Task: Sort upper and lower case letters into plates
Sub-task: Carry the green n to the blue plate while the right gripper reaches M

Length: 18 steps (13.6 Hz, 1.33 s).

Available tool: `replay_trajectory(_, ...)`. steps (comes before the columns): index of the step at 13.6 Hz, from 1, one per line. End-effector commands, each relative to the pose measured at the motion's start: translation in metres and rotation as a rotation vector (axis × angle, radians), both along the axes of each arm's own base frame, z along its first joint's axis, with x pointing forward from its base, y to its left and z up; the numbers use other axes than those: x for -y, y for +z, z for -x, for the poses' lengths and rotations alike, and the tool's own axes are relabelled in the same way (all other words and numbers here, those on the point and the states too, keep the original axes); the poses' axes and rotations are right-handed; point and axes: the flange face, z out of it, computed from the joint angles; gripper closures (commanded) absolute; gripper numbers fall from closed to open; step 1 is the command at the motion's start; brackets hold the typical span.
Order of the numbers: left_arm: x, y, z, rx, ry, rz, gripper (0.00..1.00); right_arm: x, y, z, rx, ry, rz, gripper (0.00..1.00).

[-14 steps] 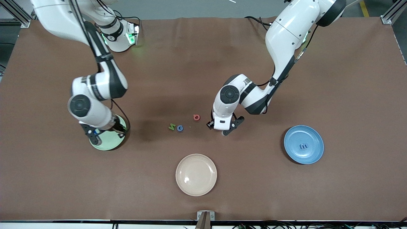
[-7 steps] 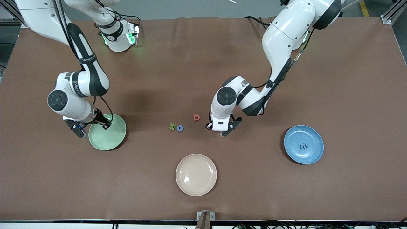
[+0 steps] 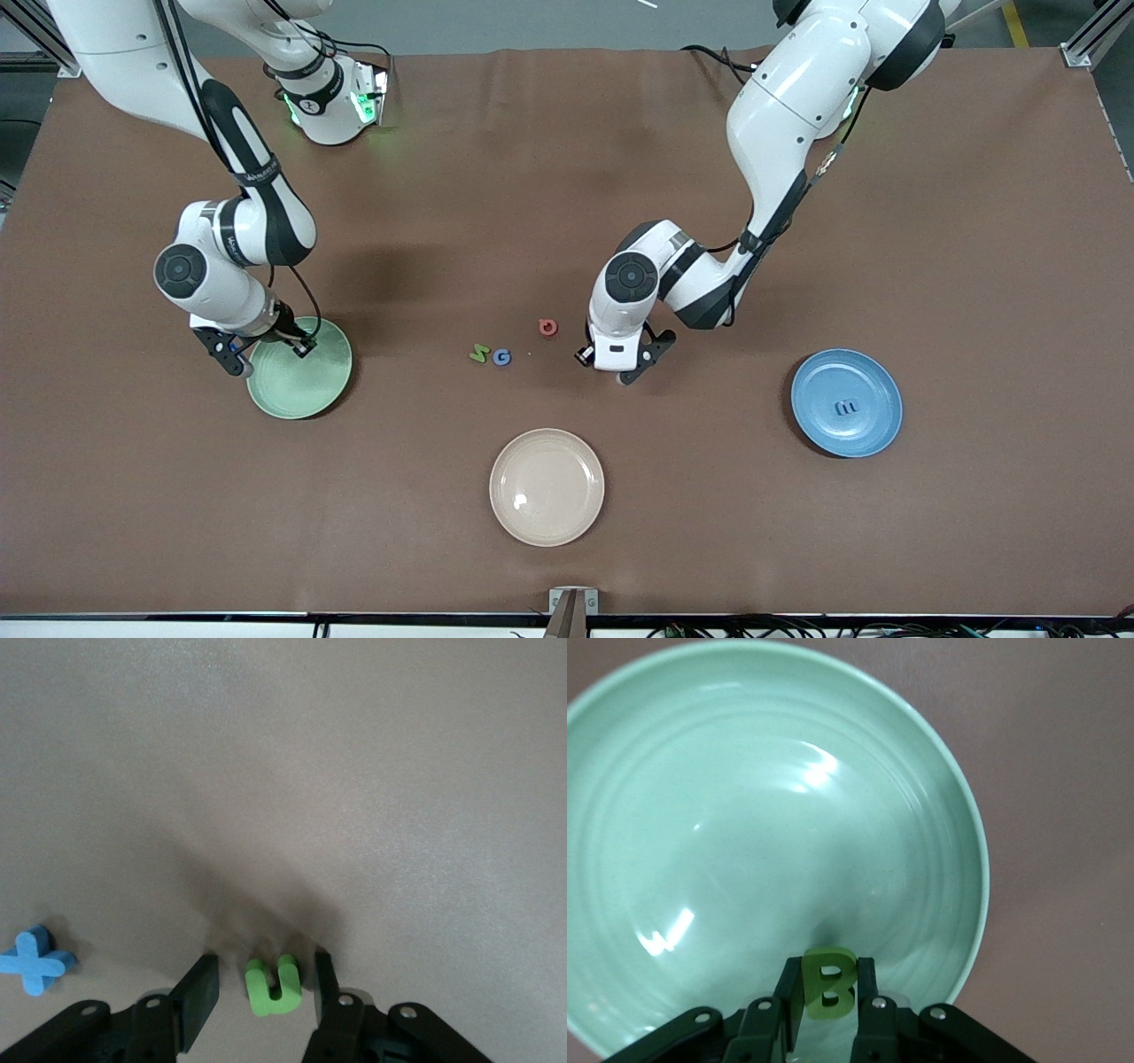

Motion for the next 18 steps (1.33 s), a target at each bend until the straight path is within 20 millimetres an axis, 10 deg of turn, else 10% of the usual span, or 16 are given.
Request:
replay_trajectory(1, 0.003, -0.007, -0.002, 0.014, -0.001, -0.015, 0.65, 0.001, -0.004, 0.004, 0.005, 0.002, -0.013, 0.9)
replay_trajectory(2, 0.003, -0.006, -0.003, 0.016, -0.003, -0.014, 0.75, 0.0, -0.004, 0.004, 0.002, 0.005, -0.014, 0.8)
replay_trajectory(4, 0.003, 0.001, -0.004, 0.025, -0.006, -0.014, 0.94, 0.001, 0.0, 0.001, 0.004, 0.002, -0.014, 0.05)
replay_trajectory(5, 0.0, 0.011, -0.009, 0.036, -0.006, -0.01, 0.98, -0.002, 0.004, -0.001, 0.011, 0.011, -0.014, 0.0)
replay_trajectory(9, -0.071, 0.078, -0.068, 0.089, 0.045, -0.012, 0.98, -0.062, 0.059, -0.035, -0.091, -0.02, -0.014, 0.0)
replay_trajectory(13, -0.191, 0.12, -0.114, 0.045, -0.135, -0.085, 0.98, -0.158, 0.085, -0.039, -0.046, -0.266, -0.068, 0.0)
replay_trajectory(18, -0.322, 0.099, -0.129, -0.091, -0.338, -0.111, 0.95, -0.229, 0.05, -0.035, -0.006, -0.611, -0.075, 0.0)
